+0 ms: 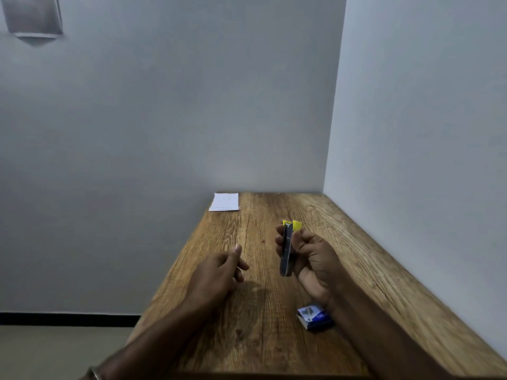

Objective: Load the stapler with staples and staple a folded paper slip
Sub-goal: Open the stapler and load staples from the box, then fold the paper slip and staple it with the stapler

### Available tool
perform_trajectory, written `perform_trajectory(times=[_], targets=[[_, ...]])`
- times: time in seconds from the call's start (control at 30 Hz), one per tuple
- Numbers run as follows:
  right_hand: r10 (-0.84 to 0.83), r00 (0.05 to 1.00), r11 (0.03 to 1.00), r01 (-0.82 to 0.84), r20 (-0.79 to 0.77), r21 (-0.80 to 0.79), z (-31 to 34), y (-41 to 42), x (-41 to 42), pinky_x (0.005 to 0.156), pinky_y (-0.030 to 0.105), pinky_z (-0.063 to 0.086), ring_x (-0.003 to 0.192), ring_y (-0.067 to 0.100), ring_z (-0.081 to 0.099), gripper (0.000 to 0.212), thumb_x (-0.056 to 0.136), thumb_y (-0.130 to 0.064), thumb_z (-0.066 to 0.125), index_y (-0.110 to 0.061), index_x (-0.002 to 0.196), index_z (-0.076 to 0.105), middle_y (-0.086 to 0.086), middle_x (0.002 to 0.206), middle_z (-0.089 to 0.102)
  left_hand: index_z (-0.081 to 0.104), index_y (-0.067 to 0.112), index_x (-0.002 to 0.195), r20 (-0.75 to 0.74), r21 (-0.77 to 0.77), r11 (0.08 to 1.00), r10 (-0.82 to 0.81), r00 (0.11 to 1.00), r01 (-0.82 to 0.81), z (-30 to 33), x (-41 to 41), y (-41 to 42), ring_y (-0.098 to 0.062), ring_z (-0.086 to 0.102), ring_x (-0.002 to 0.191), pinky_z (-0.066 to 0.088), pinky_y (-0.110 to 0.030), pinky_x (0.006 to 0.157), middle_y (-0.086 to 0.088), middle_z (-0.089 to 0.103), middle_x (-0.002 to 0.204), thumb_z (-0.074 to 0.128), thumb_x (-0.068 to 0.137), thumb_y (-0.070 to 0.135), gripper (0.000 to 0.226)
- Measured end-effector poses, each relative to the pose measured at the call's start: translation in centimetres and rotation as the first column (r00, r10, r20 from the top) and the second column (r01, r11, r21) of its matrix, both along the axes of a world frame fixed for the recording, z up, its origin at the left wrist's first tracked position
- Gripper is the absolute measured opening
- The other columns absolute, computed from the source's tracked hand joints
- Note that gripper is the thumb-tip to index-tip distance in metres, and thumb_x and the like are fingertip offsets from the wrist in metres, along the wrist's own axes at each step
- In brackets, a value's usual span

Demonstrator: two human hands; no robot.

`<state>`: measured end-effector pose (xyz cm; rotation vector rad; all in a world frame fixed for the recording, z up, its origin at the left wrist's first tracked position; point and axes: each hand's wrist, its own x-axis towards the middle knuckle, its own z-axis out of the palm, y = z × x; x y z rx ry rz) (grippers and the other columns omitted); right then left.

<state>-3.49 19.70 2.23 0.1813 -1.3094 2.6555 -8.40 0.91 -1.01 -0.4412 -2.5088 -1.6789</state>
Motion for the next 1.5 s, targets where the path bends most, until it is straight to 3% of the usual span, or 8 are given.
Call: perform_trajectory(times=[0.4,0.53,0.63,0.7,0.8,1.0,1.3,1.5], targets=[[0.146,0.988,0.959,-0.153,-0.046,-0.239,0.6,0.6,0.8,0.081,0.033,0.060,0.104,0.030,0.071,0.042,0.105,-0.022,0.031,0.005,0.129,0.051,0.025,0.128,0.064,0.074,0.024,0.075,-0.053,-0.046,0.999,0.017,0.998,-0.020,0.1,0.1,0.0,-0.005,0.065,0.057,0.055,-0.038,0.071,0.003,0.072,0.067,0.037,0.096,0.059,0.055],[0.164,0.985,0.970,-0.170,-0.048,-0.173,0.3,1.3,0.6,0.076,0.031,0.060,0.101,0.025,0.070,0.042,0.103,-0.023,0.035,0.004,0.132,0.051,0.022,0.131,0.063,0.073,0.025,0.075,-0.073,-0.062,0.998,0.019,0.997,-0.023,0.1,0.3,0.1,-0.006,0.065,0.058,0.056,-0.038,0.072,0.003,0.072,0.067,0.037,0.096,0.058,0.054],[0.128,0.991,0.987,-0.123,-0.047,0.100,0.8,2.8,0.6,0.071,0.028,0.058,0.094,0.020,0.070,0.040,0.098,-0.023,0.046,-0.002,0.131,0.055,0.018,0.129,0.065,0.073,0.024,0.075,-0.082,-0.059,0.998,0.017,0.996,-0.022,0.2,0.4,0.0,-0.008,0.065,0.060,0.055,-0.040,0.072,0.003,0.072,0.067,0.036,0.097,0.057,0.055],[0.058,0.995,0.885,-0.014,-0.081,0.465,1.6,4.4,0.7,0.070,0.027,0.057,0.093,0.019,0.071,0.040,0.092,-0.024,0.058,-0.011,0.130,0.061,0.012,0.121,0.070,0.074,0.024,0.076,-0.087,-0.060,0.998,0.012,0.996,-0.017,0.3,0.5,0.0,-0.009,0.066,0.061,0.055,-0.040,0.073,0.002,0.072,0.068,0.036,0.097,0.057,0.055],[-0.006,0.991,0.515,0.118,-0.133,0.849,2.7,6.7,1.1,0.075,0.025,0.057,0.098,0.017,0.072,0.042,0.087,-0.021,0.070,-0.027,0.128,0.065,0.001,0.118,0.071,0.074,0.023,0.077,-0.091,-0.076,0.997,0.002,0.996,-0.009,0.3,0.5,-0.1,-0.010,0.065,0.063,0.054,-0.040,0.073,0.002,0.072,0.070,0.034,0.097,0.058,0.056],[-0.077,0.985,0.122,0.165,-0.156,0.979,0.9,7.6,1.7,0.094,0.018,0.052,0.104,0.000,0.068,0.072,0.069,-0.016,0.088,-0.034,0.133,0.059,-0.008,0.114,0.072,0.074,0.024,0.076,-0.095,-0.097,0.995,-0.004,0.995,-0.005,-0.1,0.3,-0.2,-0.009,0.066,0.064,0.053,-0.038,0.073,0.003,0.072,0.069,0.034,0.097,0.059,0.056],[-0.112,0.981,-0.034,0.156,-0.159,0.987,-1.5,6.7,1.7,0.075,-0.003,0.041,0.098,-0.017,0.055,0.081,0.069,-0.022,0.088,-0.045,0.136,0.049,-0.008,0.125,0.068,0.073,0.027,0.074,-0.095,-0.114,0.993,0.007,0.995,-0.018,-0.3,0.1,0.0,-0.004,0.065,0.059,0.053,-0.036,0.069,0.007,0.072,0.067,0.034,0.096,0.062,0.056],[-0.100,0.985,-0.075,0.136,-0.143,0.988,-1.9,6.9,1.4,0.093,0.009,0.040,0.121,-0.001,0.055,0.080,0.074,-0.016,0.084,-0.041,0.141,0.047,-0.006,0.134,0.063,0.073,0.028,0.073,-0.099,-0.121,0.992,0.006,0.995,-0.018,-0.5,0.0,0.0,-0.003,0.064,0.058,0.054,-0.034,0.067,0.010,0.071,0.066,0.035,0.096,0.061,0.055]])
